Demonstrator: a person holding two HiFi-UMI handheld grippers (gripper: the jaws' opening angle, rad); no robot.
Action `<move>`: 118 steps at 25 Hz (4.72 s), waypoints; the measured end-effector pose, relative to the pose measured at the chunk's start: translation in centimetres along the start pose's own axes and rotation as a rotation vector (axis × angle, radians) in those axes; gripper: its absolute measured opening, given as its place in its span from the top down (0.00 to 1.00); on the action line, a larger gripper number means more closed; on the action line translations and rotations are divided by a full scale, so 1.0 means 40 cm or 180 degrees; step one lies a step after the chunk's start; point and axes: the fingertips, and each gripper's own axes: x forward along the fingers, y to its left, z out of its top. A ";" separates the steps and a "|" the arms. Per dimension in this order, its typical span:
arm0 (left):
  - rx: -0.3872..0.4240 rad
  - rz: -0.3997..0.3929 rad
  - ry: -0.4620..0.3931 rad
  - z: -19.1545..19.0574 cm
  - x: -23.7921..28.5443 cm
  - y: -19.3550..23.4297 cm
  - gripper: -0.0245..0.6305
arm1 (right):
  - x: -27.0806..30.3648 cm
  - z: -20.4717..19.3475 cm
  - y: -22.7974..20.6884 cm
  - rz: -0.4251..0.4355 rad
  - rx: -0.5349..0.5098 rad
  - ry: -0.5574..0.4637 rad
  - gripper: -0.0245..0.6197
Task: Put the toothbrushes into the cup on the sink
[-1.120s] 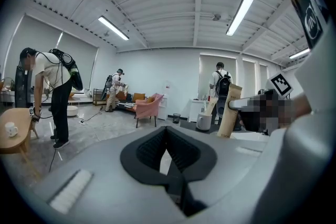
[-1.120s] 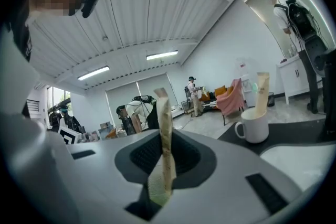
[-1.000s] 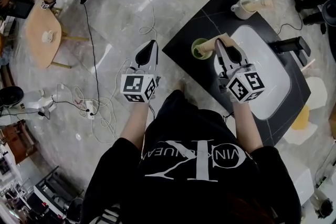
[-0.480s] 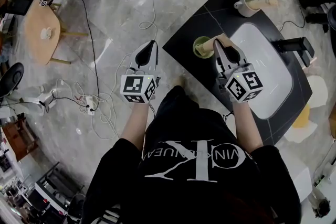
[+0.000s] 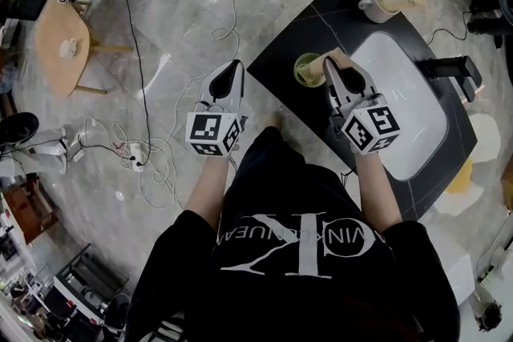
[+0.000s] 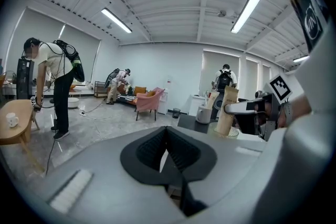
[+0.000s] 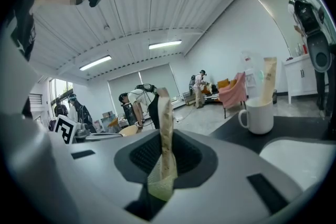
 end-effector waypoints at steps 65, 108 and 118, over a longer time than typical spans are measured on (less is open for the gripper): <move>0.0042 0.0059 -0.0310 0.040 -0.167 -0.133 0.95 | -0.222 -0.002 0.061 -0.0087 -0.0269 -0.0047 0.89; 0.0326 0.0278 -0.0729 0.166 -0.304 -0.114 0.94 | -0.304 0.152 0.096 -0.0147 -0.0634 -0.0534 0.93; 0.0348 0.0238 -0.0820 0.197 -0.302 -0.107 0.95 | -0.314 0.169 0.093 -0.0203 -0.0684 -0.0606 0.93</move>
